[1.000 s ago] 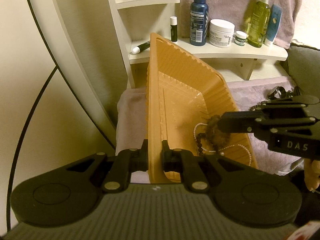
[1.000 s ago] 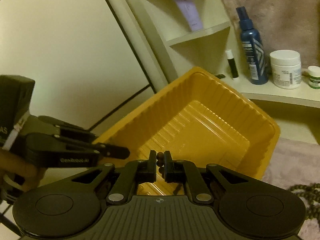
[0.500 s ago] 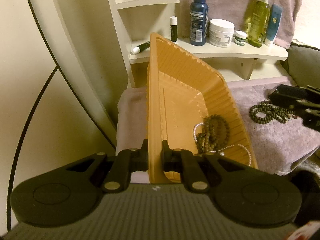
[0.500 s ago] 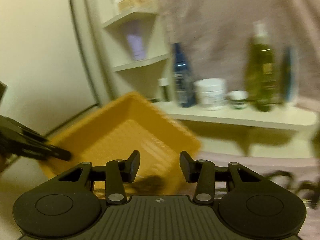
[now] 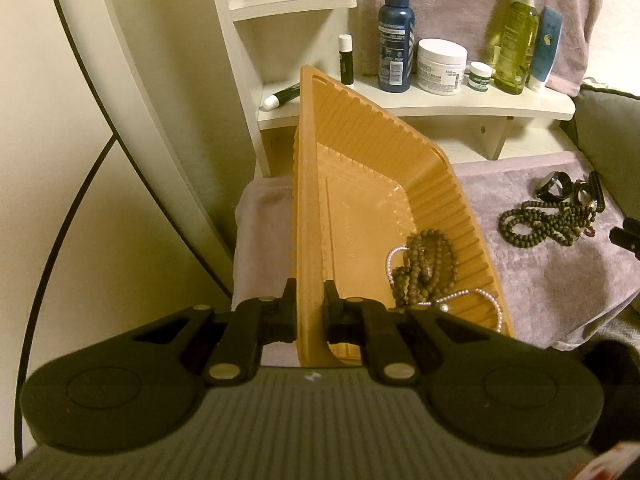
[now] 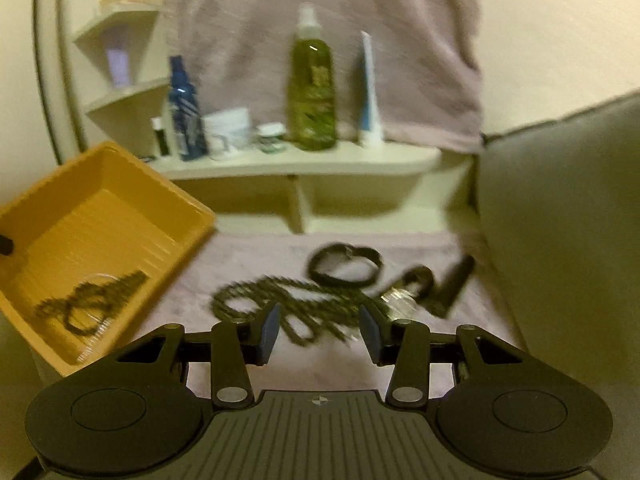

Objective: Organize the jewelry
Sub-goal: 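Move the right gripper to the green bead strand and close on it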

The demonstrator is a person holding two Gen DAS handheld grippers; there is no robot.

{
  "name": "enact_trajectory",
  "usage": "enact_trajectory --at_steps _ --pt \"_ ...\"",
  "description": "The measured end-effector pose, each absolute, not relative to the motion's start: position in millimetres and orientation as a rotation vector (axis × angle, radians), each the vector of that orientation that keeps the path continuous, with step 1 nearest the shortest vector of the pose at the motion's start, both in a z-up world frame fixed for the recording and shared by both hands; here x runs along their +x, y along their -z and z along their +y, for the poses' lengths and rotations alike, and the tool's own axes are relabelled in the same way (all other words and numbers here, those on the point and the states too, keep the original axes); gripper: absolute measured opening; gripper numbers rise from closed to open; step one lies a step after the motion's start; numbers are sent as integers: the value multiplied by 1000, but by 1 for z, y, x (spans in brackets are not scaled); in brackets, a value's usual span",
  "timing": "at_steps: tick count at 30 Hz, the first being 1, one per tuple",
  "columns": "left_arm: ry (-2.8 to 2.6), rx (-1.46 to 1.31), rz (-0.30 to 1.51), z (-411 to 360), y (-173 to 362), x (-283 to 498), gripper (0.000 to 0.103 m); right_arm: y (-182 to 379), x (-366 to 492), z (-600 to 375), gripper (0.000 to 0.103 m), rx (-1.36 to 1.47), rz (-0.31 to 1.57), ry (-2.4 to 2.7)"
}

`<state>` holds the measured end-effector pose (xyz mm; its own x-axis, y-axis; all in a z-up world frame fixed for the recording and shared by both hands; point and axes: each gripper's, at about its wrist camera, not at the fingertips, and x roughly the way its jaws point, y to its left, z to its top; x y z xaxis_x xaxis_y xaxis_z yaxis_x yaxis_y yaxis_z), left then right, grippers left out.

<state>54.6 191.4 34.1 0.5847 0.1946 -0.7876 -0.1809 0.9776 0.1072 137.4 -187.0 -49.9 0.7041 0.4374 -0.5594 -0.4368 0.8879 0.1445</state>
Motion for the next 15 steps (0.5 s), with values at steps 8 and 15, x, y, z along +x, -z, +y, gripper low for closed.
enact_trajectory --at_steps 8,15 --pt "-222 16 921 190 -35 55 10 61 146 -196 45 -16 623 -446" --pt "-224 21 925 190 -36 56 10 71 168 -192 44 -74 618 -438"
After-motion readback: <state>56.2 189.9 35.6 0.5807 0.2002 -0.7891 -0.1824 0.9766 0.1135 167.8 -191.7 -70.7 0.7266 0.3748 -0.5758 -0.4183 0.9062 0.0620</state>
